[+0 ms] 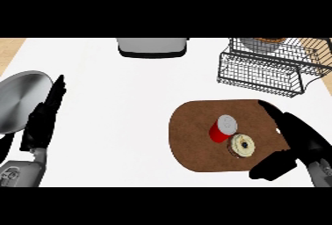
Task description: Pick the cupcake from the cutting board and place it in the tiered basket
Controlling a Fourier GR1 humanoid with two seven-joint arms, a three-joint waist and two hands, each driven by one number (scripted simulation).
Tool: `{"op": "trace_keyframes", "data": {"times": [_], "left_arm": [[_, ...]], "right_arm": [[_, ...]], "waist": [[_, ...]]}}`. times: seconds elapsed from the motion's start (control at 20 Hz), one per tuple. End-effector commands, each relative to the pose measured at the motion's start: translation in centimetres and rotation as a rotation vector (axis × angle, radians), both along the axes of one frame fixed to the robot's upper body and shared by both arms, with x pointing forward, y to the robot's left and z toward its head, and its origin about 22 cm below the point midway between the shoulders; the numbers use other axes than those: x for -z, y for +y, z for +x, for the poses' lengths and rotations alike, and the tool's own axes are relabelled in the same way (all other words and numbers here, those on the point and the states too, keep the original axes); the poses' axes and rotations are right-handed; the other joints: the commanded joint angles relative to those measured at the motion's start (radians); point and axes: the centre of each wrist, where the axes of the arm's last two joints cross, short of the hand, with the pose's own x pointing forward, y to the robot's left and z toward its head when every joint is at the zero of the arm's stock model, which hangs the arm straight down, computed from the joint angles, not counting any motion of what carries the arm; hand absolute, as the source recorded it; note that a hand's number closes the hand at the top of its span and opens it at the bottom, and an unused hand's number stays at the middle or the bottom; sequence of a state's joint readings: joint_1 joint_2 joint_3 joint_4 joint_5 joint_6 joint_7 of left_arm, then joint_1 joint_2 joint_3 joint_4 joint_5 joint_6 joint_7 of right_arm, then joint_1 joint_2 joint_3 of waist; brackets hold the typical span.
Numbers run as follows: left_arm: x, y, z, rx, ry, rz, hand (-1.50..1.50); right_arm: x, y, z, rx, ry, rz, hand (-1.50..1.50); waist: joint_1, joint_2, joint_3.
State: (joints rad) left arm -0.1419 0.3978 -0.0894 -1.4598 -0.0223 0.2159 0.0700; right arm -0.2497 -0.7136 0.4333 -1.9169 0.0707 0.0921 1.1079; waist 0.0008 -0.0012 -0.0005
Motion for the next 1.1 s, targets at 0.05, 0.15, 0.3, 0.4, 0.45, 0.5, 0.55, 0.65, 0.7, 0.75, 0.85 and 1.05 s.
{"op": "trace_keyframes", "data": {"times": [0.05, 0.15, 0.3, 0.4, 0.45, 0.5, 0.55, 0.65, 0.7, 0.75, 0.85, 1.05], "left_arm": [[0.7, 0.9, 0.7, 0.001, 0.0, 0.0, 0.0], [-1.4, -0.3, 2.0, 0.001, -0.003, 0.011, 0.0], [0.0, 0.5, 0.0, 0.002, 0.011, -0.006, 0.0], [0.1, -1.0, 1.0, -0.01, -0.013, 0.003, 0.0], [1.2, 1.0, -0.7, 0.002, -0.004, 0.015, 0.0], [0.3, -1.6, 0.2, 0.003, 0.0, -0.006, 0.0], [-1.1, 0.5, 0.4, -0.003, -0.019, -0.004, 0.0], [0.2, 1.6, 1.1, -0.001, -0.012, 0.008, 0.0], [0.1, 1.1, 0.2, -0.007, -0.003, -0.002, 0.0], [1.1, -0.7, -0.2, -0.001, -0.004, -0.002, 0.0], [1.1, 1.5, 0.0, -0.002, 0.002, 0.008, 0.0], [1.5, 1.0, -0.7, -0.001, 0.002, 0.0, 0.0]], "right_arm": [[-0.1, 2.2, -0.3, 0.054, 0.053, -0.083, -1.5], [1.6, 1.4, 0.4, 0.048, 0.073, -0.081, -1.5], [1.6, 1.4, 0.8, 0.071, 0.083, -0.056, -1.5], [1.9, 1.5, -0.1, 0.067, 0.103, -0.075, -1.5], [2.9, 1.8, -1.4, 0.085, 0.117, -0.073, -1.5], [2.3, 3.3, 0.4, 0.072, 0.109, -0.065, -1.5], [2.8, 2.7, 0.6, 0.077, 0.114, -0.067, -1.5], [2.9, 2.7, -0.8, 0.08, 0.118, -0.058, -1.5], [3.8, 2.2, 0.1, 0.083, 0.114, -0.059, -1.5], [2.1, 1.5, 1.9, 0.084, 0.128, -0.052, -1.5], [5.8, 3.7, -1.3, 0.074, 0.112, -0.048, -1.5], [5.8, 3.9, 0.8, 0.073, 0.156, -0.043, -1.5]], "waist": [[-0.002, 0.001, -0.001], [-0.003, 0.002, 0.0], [0.0, 0.001, 0.0], [-0.006, 0.001, 0.0], [-0.004, -0.001, 0.0], [0.002, 0.001, 0.0], [0.003, 0.001, 0.0], [-0.005, 0.001, 0.0], [0.001, 0.001, 0.0], [0.004, 0.001, 0.0], [-0.002, 0.001, 0.0], [0.003, 0.001, 0.0]]}}
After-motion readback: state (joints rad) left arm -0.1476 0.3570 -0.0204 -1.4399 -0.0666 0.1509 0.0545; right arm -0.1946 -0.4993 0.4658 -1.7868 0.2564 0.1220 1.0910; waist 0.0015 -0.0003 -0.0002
